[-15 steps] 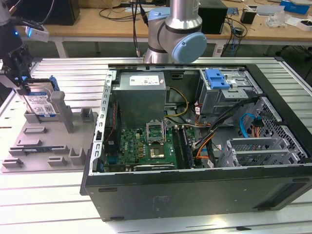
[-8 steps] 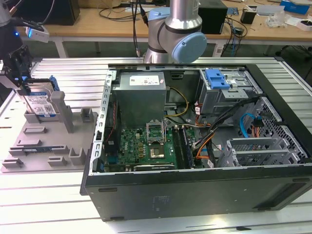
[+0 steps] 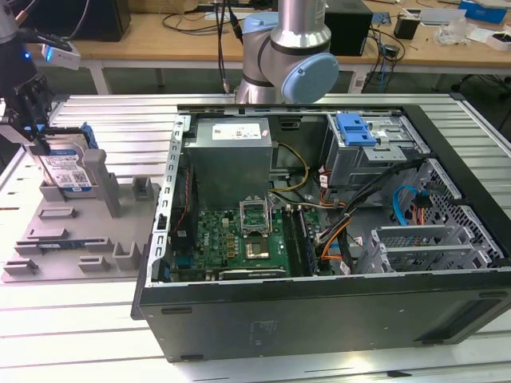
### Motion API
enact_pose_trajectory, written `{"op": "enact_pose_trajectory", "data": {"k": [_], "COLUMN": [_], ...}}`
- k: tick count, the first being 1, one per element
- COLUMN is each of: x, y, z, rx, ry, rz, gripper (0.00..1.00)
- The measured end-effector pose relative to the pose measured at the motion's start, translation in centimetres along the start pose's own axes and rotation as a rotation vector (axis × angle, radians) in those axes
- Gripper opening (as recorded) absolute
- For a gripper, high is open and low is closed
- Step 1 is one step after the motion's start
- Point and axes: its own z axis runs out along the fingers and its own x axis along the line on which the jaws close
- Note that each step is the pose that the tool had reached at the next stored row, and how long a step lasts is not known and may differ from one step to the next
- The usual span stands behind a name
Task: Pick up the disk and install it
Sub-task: 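Pick up the disk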
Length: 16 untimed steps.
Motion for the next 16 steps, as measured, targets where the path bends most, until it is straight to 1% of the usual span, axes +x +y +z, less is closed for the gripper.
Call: {"op": "enact_pose_trajectory", "data": {"k": [13,16], "x": [0.00,-0.01], "y": [0.11,0.11], "z": [0.02,0.05], "rx": [-0.0002,-0.0001], "ry": [0.0004,0.0000], "rz": [0.000,0.000], "gripper": [0.40,0.37]}}
